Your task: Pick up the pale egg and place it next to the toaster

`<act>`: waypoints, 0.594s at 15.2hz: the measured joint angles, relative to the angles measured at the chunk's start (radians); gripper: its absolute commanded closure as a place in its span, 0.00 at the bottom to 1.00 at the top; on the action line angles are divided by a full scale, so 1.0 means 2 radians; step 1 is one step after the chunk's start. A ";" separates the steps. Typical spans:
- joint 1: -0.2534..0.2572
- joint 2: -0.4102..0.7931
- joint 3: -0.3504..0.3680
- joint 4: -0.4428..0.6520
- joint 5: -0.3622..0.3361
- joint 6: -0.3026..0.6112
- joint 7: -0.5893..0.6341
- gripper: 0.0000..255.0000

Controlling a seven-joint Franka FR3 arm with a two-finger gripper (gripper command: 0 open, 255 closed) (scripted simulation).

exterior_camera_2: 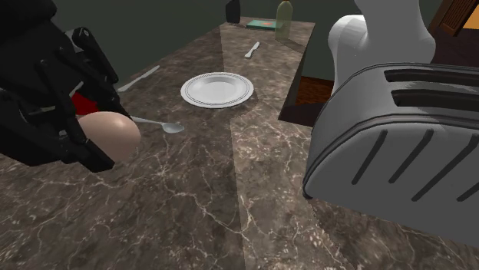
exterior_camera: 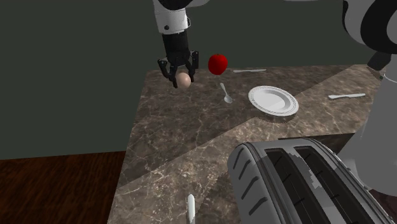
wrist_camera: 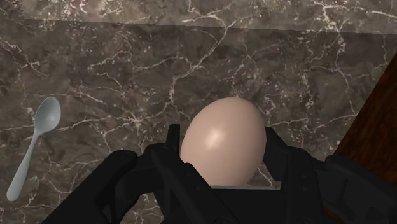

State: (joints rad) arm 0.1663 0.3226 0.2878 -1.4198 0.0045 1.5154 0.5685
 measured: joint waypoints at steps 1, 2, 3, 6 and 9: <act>0.001 0.002 0.000 0.010 0.000 -0.008 0.001 1.00; 0.002 0.004 0.000 0.019 -0.001 -0.015 0.002 1.00; 0.002 0.003 0.001 0.026 -0.001 -0.022 0.002 1.00; 0.004 0.008 0.001 0.053 -0.002 -0.045 0.004 1.00; 0.006 0.015 0.002 0.084 -0.003 -0.069 0.007 1.00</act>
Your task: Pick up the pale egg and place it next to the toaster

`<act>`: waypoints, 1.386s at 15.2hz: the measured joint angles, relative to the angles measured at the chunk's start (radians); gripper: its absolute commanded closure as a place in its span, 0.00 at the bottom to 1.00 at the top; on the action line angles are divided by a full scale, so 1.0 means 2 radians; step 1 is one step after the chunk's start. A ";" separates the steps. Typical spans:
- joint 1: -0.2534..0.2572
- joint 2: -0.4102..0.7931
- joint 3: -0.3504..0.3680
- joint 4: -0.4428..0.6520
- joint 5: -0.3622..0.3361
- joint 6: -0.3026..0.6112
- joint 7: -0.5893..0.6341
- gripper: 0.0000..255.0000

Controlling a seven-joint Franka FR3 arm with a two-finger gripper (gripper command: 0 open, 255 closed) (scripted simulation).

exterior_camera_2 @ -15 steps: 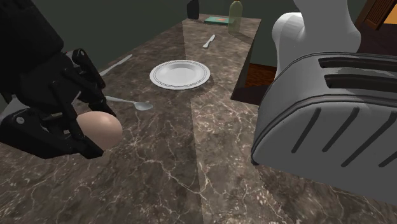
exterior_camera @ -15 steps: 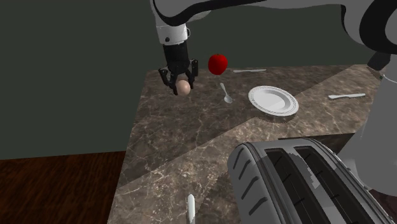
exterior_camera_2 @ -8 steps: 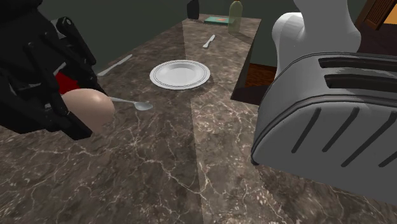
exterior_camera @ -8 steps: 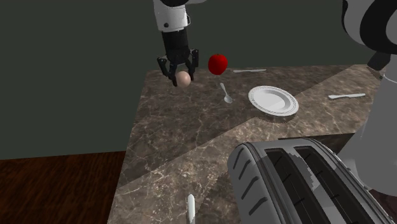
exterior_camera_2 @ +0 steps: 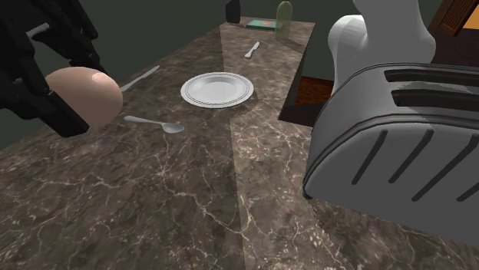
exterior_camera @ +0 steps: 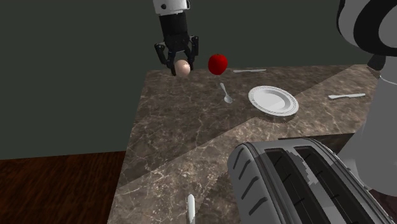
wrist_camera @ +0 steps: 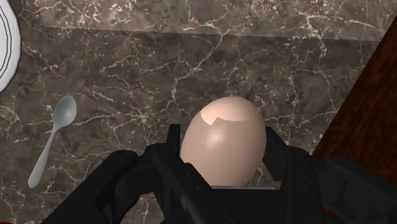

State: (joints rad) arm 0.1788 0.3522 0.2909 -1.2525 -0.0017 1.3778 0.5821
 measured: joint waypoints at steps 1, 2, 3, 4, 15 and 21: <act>0.001 0.002 0.000 0.008 0.000 -0.006 0.001 1.00; 0.001 0.002 0.000 0.017 0.000 -0.014 0.001 1.00; 0.003 0.006 0.001 0.030 -0.001 -0.024 0.003 1.00; 0.003 0.010 0.000 0.041 -0.002 -0.032 0.003 1.00; 0.020 0.006 0.008 0.094 0.001 -0.087 0.028 1.00; 0.030 -0.087 0.025 -0.039 0.033 -0.039 0.064 1.00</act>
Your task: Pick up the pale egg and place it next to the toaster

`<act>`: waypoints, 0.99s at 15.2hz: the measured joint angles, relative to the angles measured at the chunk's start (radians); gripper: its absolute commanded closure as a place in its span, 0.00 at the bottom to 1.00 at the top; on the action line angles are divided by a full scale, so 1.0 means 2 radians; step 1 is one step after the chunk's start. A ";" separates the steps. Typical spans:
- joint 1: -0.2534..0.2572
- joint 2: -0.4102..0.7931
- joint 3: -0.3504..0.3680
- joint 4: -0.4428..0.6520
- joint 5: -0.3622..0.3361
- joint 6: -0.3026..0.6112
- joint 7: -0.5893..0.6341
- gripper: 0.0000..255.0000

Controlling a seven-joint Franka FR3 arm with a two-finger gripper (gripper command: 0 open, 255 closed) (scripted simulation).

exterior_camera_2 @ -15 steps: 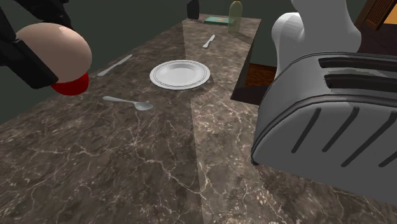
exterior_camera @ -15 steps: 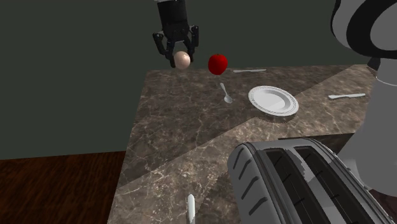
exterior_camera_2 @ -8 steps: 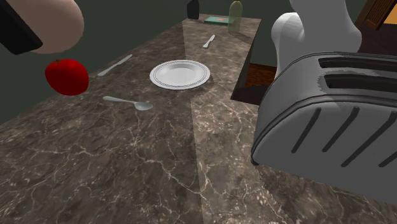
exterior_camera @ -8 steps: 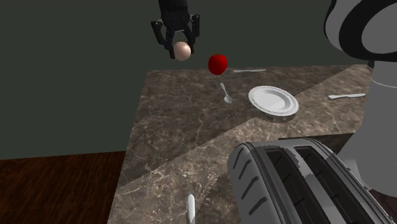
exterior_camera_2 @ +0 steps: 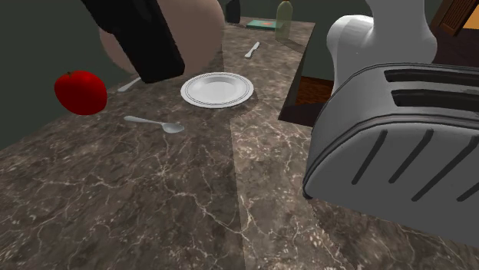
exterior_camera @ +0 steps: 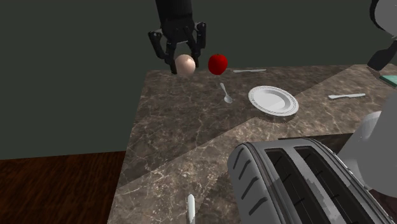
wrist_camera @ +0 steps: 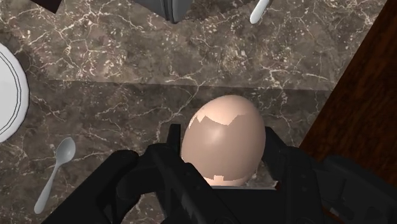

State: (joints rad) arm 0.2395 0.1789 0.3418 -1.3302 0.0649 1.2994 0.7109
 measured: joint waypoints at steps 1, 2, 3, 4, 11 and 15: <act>0.005 -0.008 0.004 -0.007 0.004 0.000 0.009 1.00; 0.009 -0.015 0.008 -0.017 0.008 0.004 0.017 1.00; 0.011 -0.034 0.011 -0.040 0.015 0.010 0.024 1.00; 0.014 -0.047 0.014 -0.055 0.020 0.014 0.031 1.00; 0.047 -0.108 0.046 -0.136 0.055 0.048 0.094 1.00; 0.050 -0.117 0.049 -0.170 0.059 0.075 0.096 1.00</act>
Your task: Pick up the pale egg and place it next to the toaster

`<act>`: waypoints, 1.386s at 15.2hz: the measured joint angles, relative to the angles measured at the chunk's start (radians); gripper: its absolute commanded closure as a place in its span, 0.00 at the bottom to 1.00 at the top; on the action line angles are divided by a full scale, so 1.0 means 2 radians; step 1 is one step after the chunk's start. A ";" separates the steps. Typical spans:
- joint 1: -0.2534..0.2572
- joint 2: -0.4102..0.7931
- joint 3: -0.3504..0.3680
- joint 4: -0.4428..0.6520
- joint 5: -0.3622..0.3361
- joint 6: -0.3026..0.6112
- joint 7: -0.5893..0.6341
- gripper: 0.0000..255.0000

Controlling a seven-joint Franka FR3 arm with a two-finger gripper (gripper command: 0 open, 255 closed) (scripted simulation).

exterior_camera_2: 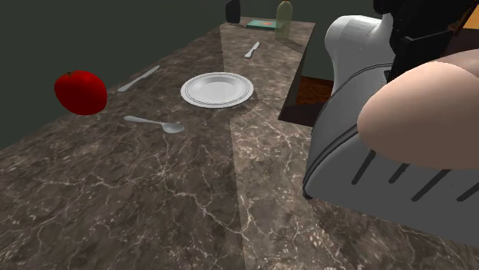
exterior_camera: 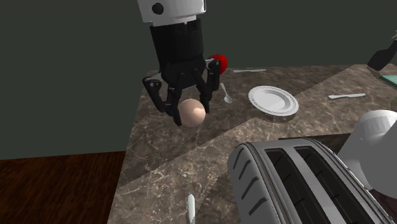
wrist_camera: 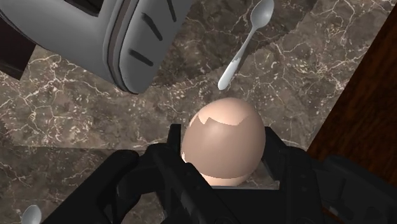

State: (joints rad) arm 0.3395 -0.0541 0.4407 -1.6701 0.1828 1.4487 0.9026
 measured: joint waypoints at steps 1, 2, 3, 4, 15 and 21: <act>0.000 -0.003 0.000 -0.009 0.001 0.006 -0.001 1.00; 0.000 -0.005 -0.001 -0.017 0.002 0.012 -0.004 1.00; 0.000 -0.005 0.000 -0.024 0.002 0.019 -0.004 1.00; 0.000 -0.007 0.000 -0.034 0.002 0.027 -0.006 1.00; 0.001 -0.009 0.002 -0.109 0.004 0.100 -0.017 1.00; 0.003 -0.004 0.004 -0.146 0.004 0.141 -0.020 1.00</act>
State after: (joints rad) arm 0.3452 -0.0616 0.4486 -1.9618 0.1898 1.7308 0.8626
